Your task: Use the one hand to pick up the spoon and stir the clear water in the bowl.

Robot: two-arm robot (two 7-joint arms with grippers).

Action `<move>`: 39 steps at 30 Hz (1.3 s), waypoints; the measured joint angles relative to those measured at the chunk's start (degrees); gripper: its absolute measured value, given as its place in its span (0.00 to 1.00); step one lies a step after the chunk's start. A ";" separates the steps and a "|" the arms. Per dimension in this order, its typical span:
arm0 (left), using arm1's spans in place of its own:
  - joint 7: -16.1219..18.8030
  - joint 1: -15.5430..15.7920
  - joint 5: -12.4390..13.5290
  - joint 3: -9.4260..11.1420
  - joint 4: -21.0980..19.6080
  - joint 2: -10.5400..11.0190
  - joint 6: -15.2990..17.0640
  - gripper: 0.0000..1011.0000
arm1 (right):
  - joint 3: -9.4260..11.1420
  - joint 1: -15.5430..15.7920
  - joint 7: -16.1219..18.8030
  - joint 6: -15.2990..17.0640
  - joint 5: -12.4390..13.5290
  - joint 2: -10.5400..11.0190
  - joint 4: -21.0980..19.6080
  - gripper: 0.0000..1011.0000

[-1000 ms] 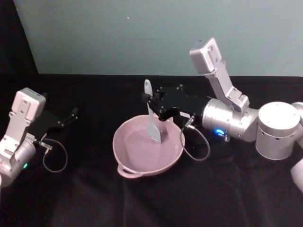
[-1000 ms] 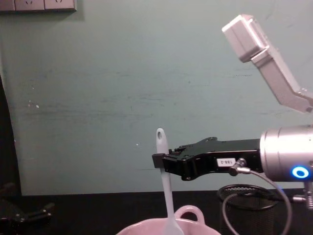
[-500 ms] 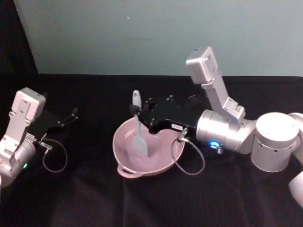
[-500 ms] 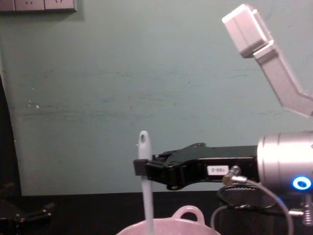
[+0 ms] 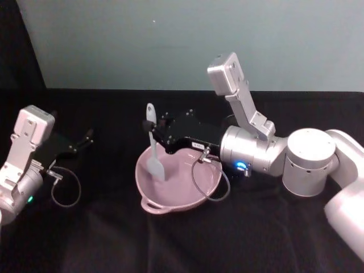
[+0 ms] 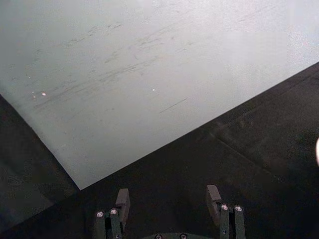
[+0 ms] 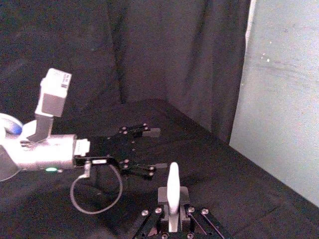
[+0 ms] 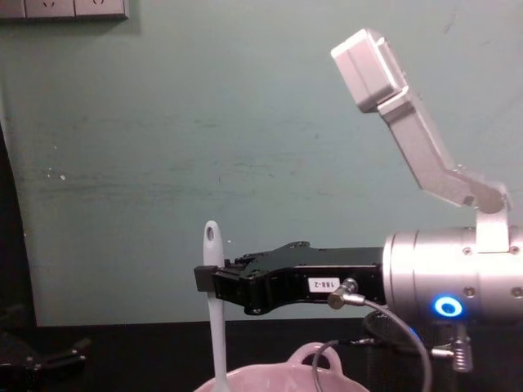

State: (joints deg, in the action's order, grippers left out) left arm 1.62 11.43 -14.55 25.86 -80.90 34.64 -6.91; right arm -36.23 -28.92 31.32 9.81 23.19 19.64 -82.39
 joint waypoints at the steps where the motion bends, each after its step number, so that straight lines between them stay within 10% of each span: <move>1: 0.00 0.00 0.00 0.00 0.00 0.00 0.00 1.00 | -0.05 -0.42 -0.24 -0.59 -0.44 -0.41 0.99 0.12; 16: 0.00 0.00 0.00 0.00 0.00 0.00 0.00 1.00 | 2.44 0.60 -3.05 -0.81 -3.47 1.34 0.77 0.12; 39: 0.00 0.00 0.00 0.00 0.00 0.00 0.00 1.00 | 5.71 5.11 -2.96 0.29 -0.56 3.98 -8.07 0.12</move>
State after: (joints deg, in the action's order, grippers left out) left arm 1.62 11.43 -14.55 25.86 -80.90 34.65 -6.91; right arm -30.52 -23.81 28.35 10.10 22.63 23.62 -90.46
